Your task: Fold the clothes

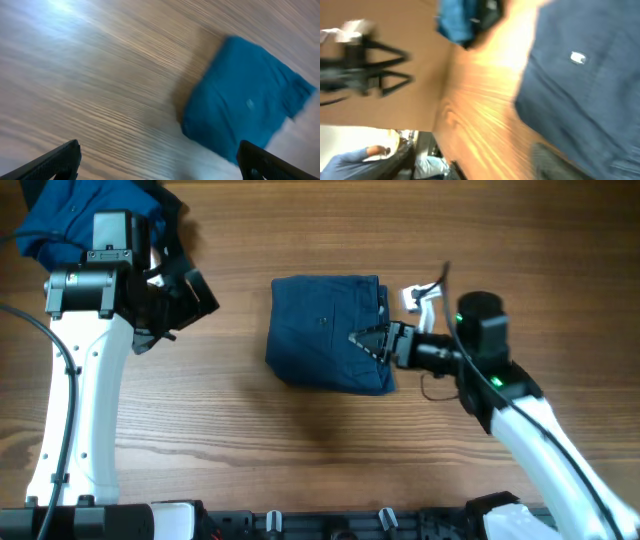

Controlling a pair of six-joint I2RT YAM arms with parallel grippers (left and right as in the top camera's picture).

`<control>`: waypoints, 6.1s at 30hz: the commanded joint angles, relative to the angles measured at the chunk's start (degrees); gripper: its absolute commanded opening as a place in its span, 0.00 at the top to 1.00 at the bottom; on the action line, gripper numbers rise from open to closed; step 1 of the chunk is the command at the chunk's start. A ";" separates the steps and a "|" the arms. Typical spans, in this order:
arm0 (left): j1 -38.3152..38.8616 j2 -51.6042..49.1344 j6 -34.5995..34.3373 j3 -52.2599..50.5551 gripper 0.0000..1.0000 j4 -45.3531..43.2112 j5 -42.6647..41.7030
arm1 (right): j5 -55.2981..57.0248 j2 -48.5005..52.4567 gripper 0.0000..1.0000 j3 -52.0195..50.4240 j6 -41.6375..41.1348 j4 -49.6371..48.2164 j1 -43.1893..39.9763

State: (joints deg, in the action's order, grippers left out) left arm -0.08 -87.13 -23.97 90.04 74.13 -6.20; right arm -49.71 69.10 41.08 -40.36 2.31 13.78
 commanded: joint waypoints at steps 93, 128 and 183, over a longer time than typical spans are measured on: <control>3.65 -36.68 14.80 18.88 0.96 -32.72 -27.19 | 44.26 -3.67 0.01 41.42 19.41 70.07 0.02; -31.93 -36.57 11.93 42.23 0.86 -31.26 -19.65 | 44.17 -3.67 0.01 41.40 19.08 72.72 0.02; -12.98 -45.70 11.50 42.18 0.91 -43.74 22.97 | 43.76 -3.67 0.01 41.40 19.37 79.19 0.02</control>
State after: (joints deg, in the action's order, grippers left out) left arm -11.92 -128.05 -13.17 131.87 31.92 10.66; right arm -6.98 65.43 81.82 -22.13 81.23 13.82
